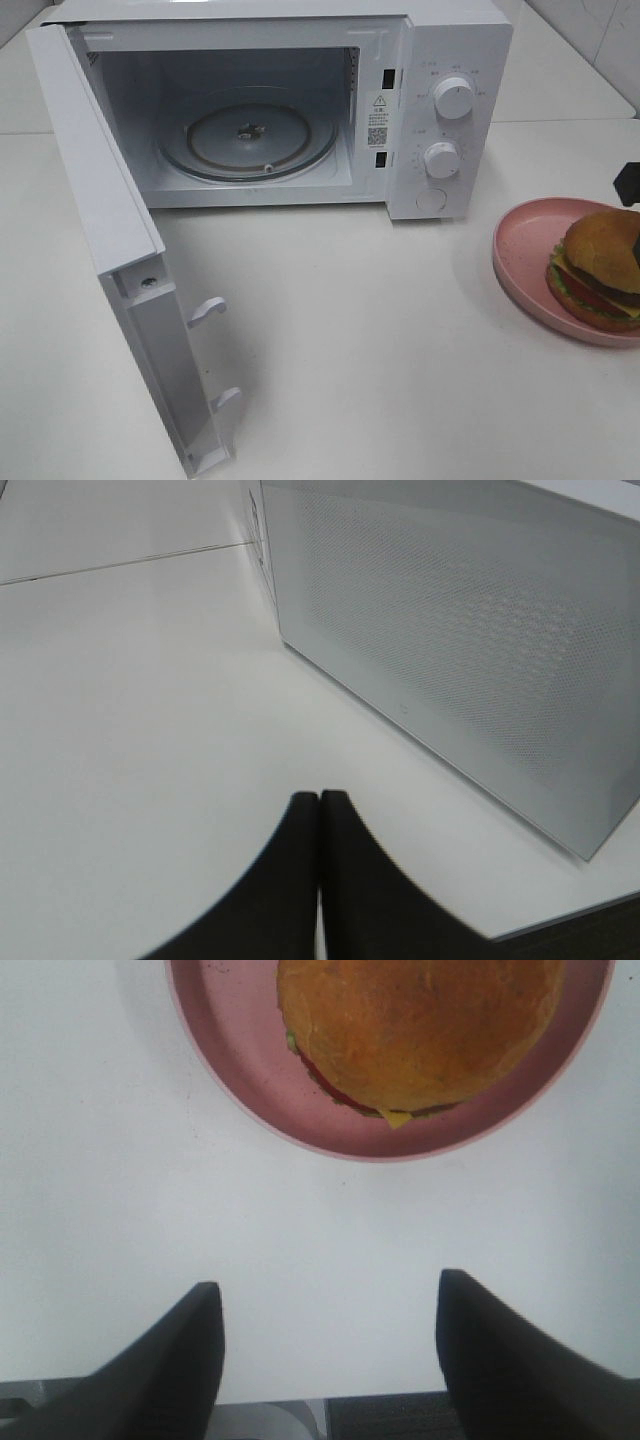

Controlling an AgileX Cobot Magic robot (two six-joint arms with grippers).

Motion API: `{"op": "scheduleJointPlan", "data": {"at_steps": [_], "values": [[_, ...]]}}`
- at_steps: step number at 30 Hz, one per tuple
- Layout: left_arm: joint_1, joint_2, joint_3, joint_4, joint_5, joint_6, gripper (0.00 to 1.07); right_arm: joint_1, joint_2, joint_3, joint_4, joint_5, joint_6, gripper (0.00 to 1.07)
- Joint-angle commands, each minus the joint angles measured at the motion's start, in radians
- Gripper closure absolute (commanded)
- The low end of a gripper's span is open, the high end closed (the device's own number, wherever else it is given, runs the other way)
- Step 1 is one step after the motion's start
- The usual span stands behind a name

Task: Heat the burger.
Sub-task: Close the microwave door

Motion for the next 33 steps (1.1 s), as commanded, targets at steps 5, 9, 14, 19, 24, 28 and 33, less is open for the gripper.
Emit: {"op": "scheduleJointPlan", "data": {"at_steps": [5, 9, 14, 19, 24, 28, 33], "values": [[0.002, -0.025, 0.003, 0.0, -0.007, -0.005, 1.07, -0.005, -0.18, 0.006, -0.003, 0.118, 0.014, 0.47], [0.002, -0.025, 0.003, 0.0, -0.007, -0.005, 1.07, -0.005, -0.322, 0.067, -0.002, 0.118, 0.014, 0.47], [0.002, -0.025, 0.003, 0.0, -0.007, -0.005, 1.07, -0.005, -0.509, 0.158, 0.006, 0.097, 0.014, 0.48], [0.002, -0.025, 0.003, 0.0, -0.007, -0.005, 1.07, -0.005, -0.702, 0.242, 0.003, 0.056, 0.003, 0.5], [0.002, -0.025, 0.003, -0.001, -0.007, -0.004, 1.07, -0.005, -0.842, 0.296, 0.003, 0.022, -0.01, 0.53], [0.002, -0.025, 0.003, -0.015, -0.007, 0.015, 1.07, -0.005, -1.022, 0.357, 0.003, -0.02, -0.029, 0.55], [0.002, -0.025, 0.003, -0.015, -0.007, 0.015, 1.07, -0.005, -1.138, 0.39, 0.001, -0.016, -0.064, 0.55]]}}
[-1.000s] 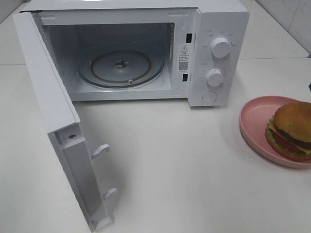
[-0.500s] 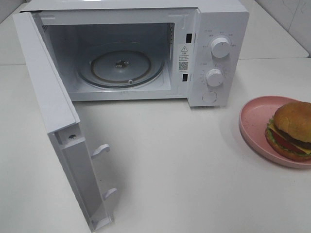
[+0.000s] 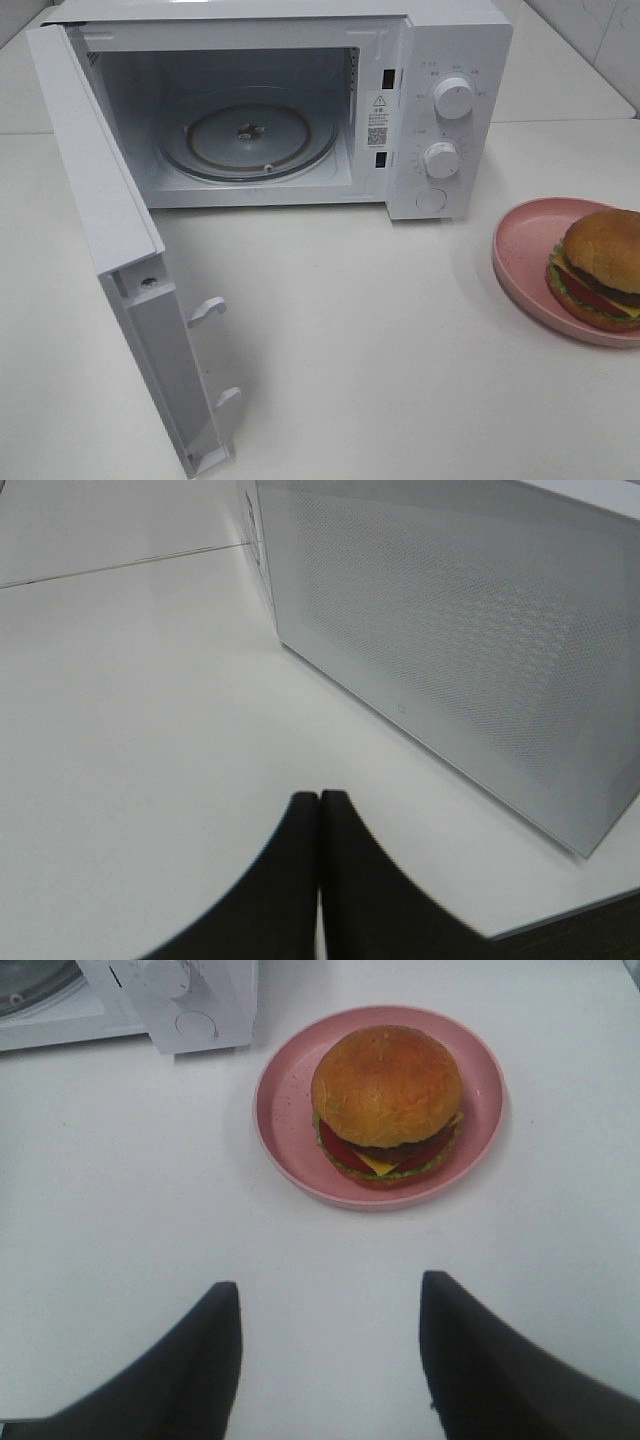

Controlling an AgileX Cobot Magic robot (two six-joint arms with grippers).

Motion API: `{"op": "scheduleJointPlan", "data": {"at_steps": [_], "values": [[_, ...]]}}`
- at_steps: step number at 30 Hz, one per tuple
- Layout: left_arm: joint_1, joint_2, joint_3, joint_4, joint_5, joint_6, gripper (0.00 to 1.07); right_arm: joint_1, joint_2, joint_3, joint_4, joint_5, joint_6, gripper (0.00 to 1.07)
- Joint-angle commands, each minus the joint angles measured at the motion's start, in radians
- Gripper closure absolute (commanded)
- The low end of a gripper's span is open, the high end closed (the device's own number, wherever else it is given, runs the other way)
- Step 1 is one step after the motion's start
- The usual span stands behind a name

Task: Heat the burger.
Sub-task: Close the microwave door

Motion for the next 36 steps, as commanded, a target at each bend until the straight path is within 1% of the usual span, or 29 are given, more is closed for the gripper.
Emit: {"op": "scheduleJointPlan", "data": {"at_steps": [1, 5, 8, 17, 19, 21, 22, 23, 24, 25, 26, 27, 28, 29, 30, 32, 33, 34, 35, 36], "values": [[0.002, -0.025, 0.003, -0.011, -0.007, 0.003, 1.07, -0.005, -0.07, 0.013, -0.003, -0.007, -0.031, 0.55], [0.002, -0.025, 0.003, -0.011, -0.007, 0.003, 1.07, -0.005, -0.115, 0.015, -0.005, -0.006, -0.031, 0.55], [0.002, -0.021, 0.003, -0.011, -0.007, 0.003, 1.07, -0.005, -0.184, 0.016, -0.005, -0.006, -0.032, 0.55], [0.002, -0.016, 0.0, -0.01, -0.01, 0.002, 1.07, -0.005, -0.202, 0.016, -0.005, -0.005, -0.031, 0.55], [0.002, -0.012, -0.013, -0.011, -0.026, 0.007, 1.07, -0.005, -0.202, 0.016, -0.005, -0.005, -0.031, 0.55], [0.002, 0.004, -0.044, -0.012, -0.126, 0.01, 1.07, -0.005, -0.202, 0.016, -0.005, -0.005, -0.031, 0.55], [0.002, 0.004, -0.044, -0.012, -0.126, 0.01, 1.07, -0.005, -0.202, 0.016, -0.005, -0.005, -0.031, 0.55], [0.002, 0.022, -0.049, -0.01, -0.232, 0.011, 1.07, -0.005, -0.202, 0.016, -0.005, -0.005, -0.031, 0.55], [0.002, 0.035, -0.046, -0.008, -0.28, 0.013, 1.07, -0.005, -0.202, 0.016, -0.005, -0.005, -0.031, 0.55], [0.002, 0.035, -0.046, -0.008, -0.28, 0.013, 1.07, -0.005, -0.202, 0.016, -0.005, -0.005, -0.031, 0.55], [0.002, 0.073, -0.039, -0.007, -0.343, 0.022, 1.07, -0.005, -0.202, 0.016, -0.006, -0.005, -0.031, 0.55], [0.002, 0.098, -0.036, -0.007, -0.369, 0.027, 1.07, -0.005, -0.202, 0.016, -0.006, -0.005, -0.031, 0.55], [0.002, 0.098, -0.036, -0.007, -0.369, 0.027, 1.07, -0.005, -0.202, 0.016, -0.006, -0.005, -0.031, 0.55], [0.002, 0.151, -0.034, -0.008, -0.408, 0.033, 1.07, -0.005, -0.202, 0.016, -0.006, -0.005, -0.031, 0.55], [0.002, 0.151, -0.034, -0.008, -0.408, 0.033, 1.07, -0.005, -0.202, 0.016, -0.006, -0.005, -0.031, 0.55], [0.002, 0.249, -0.032, -0.013, -0.453, 0.037, 1.07, -0.005, -0.202, 0.016, -0.006, -0.005, -0.031, 0.55], [0.002, 0.249, -0.032, -0.013, -0.453, 0.037, 1.07, -0.005, -0.202, 0.016, -0.006, -0.005, -0.031, 0.55], [0.002, 0.318, -0.032, -0.013, -0.477, 0.037, 1.07, -0.005, -0.202, 0.016, -0.006, -0.005, -0.031, 0.55], [0.002, 0.318, -0.032, -0.013, -0.477, 0.037, 1.07, -0.005, -0.202, 0.016, -0.006, -0.005, -0.031, 0.55], [0.002, 0.397, -0.032, -0.013, -0.5, 0.037, 1.07, -0.005, -0.202, 0.016, -0.006, -0.005, -0.031, 0.55]]}}
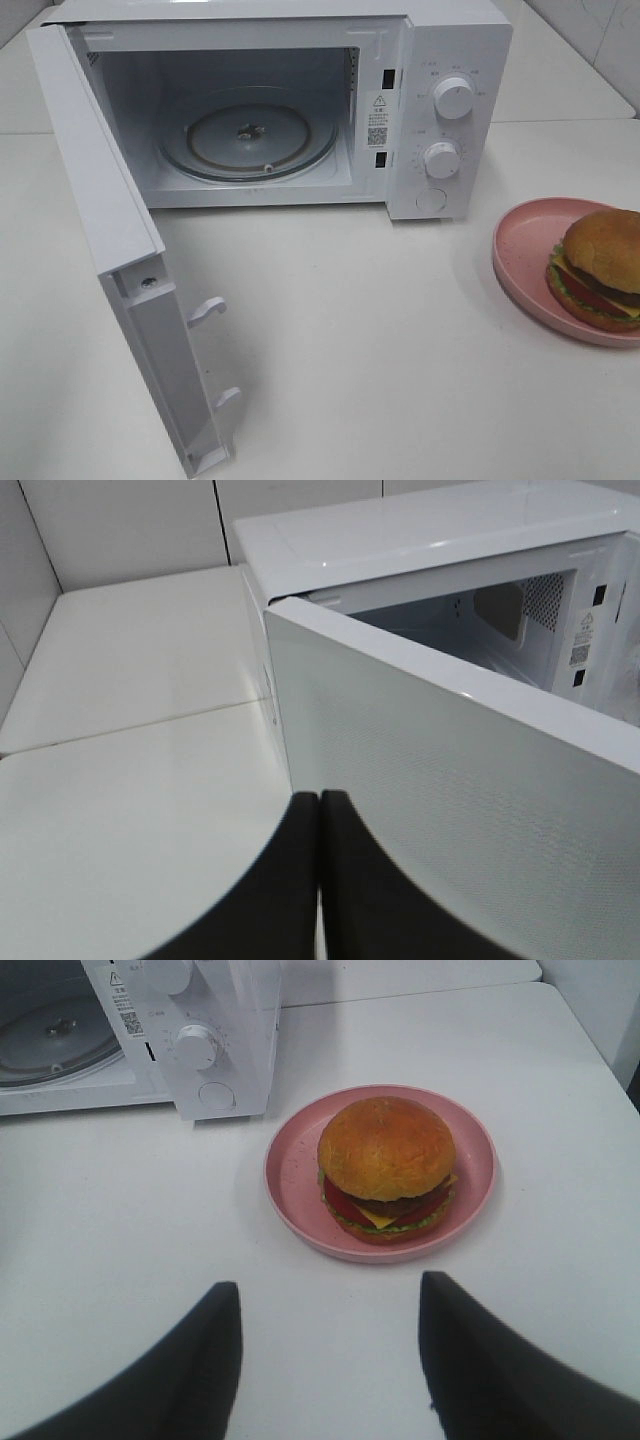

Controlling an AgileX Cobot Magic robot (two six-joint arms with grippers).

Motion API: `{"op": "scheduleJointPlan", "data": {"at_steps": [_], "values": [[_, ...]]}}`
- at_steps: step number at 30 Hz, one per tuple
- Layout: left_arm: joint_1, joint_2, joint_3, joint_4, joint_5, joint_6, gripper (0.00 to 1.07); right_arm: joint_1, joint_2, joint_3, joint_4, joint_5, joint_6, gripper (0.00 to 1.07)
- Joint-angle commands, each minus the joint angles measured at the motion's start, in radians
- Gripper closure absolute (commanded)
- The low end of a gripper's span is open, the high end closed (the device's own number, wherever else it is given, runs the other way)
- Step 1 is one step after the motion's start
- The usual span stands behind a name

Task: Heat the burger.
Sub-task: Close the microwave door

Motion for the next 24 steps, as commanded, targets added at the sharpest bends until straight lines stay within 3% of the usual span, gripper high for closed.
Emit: {"op": "scheduleJointPlan", "data": {"at_steps": [1, 7, 12, 24], "values": [[0.002, 0.123, 0.003, -0.009, -0.066, 0.004, 1.07, -0.005, -0.024, 0.0, -0.004, -0.007, -0.007, 0.55], [0.002, 0.3, 0.003, -0.029, -0.166, 0.004, 1.07, -0.005, -0.024, 0.0, -0.004, -0.007, -0.007, 0.55], [0.002, 0.527, 0.003, -0.115, -0.373, 0.004, 1.07, -0.005, -0.024, 0.0, -0.004, -0.007, -0.007, 0.55], [0.002, 0.799, 0.003, -0.152, -0.606, 0.011, 1.07, -0.005, -0.024, 0.0, -0.004, -0.007, -0.007, 0.55]]}}
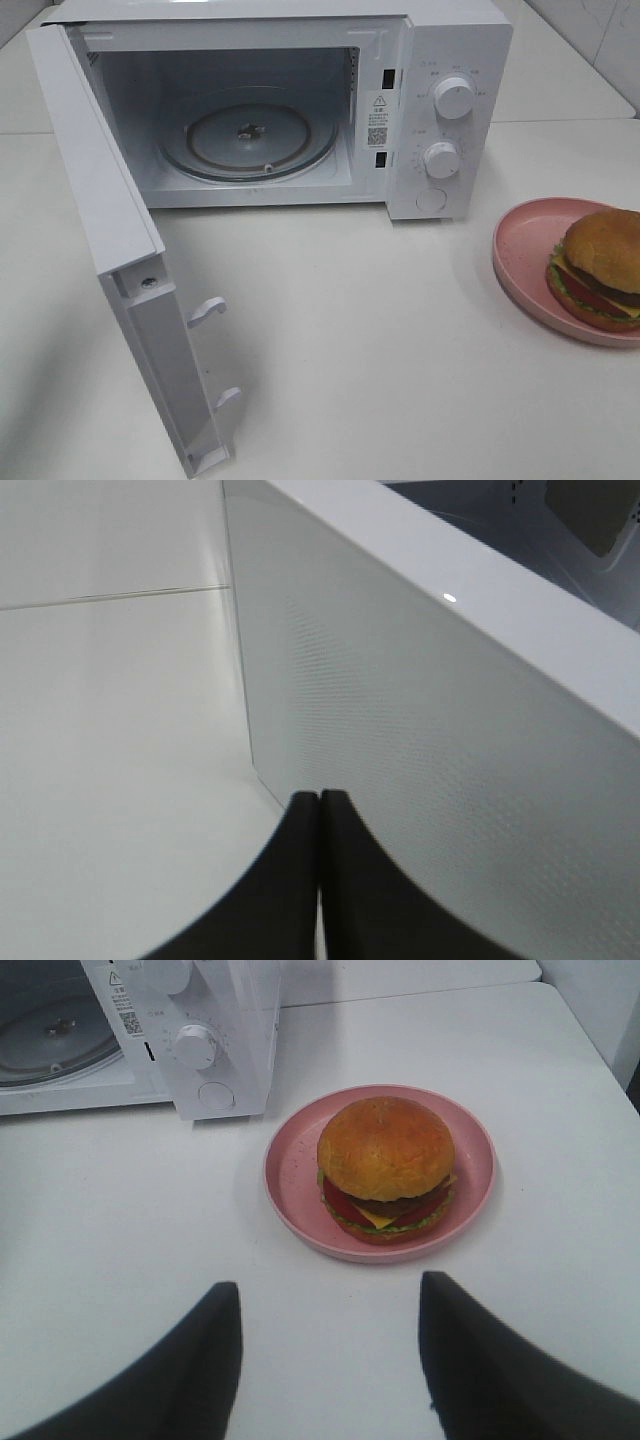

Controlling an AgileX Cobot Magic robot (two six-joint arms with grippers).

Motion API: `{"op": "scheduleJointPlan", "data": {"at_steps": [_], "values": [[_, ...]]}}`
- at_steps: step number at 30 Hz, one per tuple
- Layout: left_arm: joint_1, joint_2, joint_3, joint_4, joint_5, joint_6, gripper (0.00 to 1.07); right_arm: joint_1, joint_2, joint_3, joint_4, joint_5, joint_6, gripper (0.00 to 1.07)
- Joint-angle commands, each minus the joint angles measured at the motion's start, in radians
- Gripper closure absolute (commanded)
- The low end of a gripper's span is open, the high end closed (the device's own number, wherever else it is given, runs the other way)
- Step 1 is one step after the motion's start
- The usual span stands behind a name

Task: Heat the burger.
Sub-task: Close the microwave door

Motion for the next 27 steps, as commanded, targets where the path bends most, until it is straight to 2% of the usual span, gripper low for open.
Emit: {"op": "scheduleJointPlan", "data": {"at_steps": [1, 5, 11, 16, 22, 27], "values": [[0.002, 0.046, 0.002, -0.011, -0.079, 0.002, 1.07, -0.005, -0.024, 0.0, -0.003, -0.007, -0.007, 0.55], [-0.015, 0.129, 0.002, -0.011, -0.157, 0.001, 1.07, -0.005, -0.024, 0.0, -0.003, -0.007, -0.007, 0.55], [-0.137, 0.246, 0.002, 0.024, -0.313, 0.001, 1.07, -0.005, -0.024, 0.0, -0.003, -0.007, -0.007, 0.55], [-0.176, 0.305, 0.002, 0.025, -0.398, 0.001, 1.07, -0.005, -0.024, 0.0, -0.003, -0.007, -0.007, 0.55], [-0.24, 0.393, -0.003, 0.096, -0.502, -0.001, 1.07, -0.005, -0.024, 0.0, -0.003, -0.007, -0.007, 0.55], [-0.273, 0.457, -0.029, 0.102, -0.538, -0.002, 1.07, -0.005, -0.024, 0.0, -0.003, -0.007, -0.007, 0.55]]}}
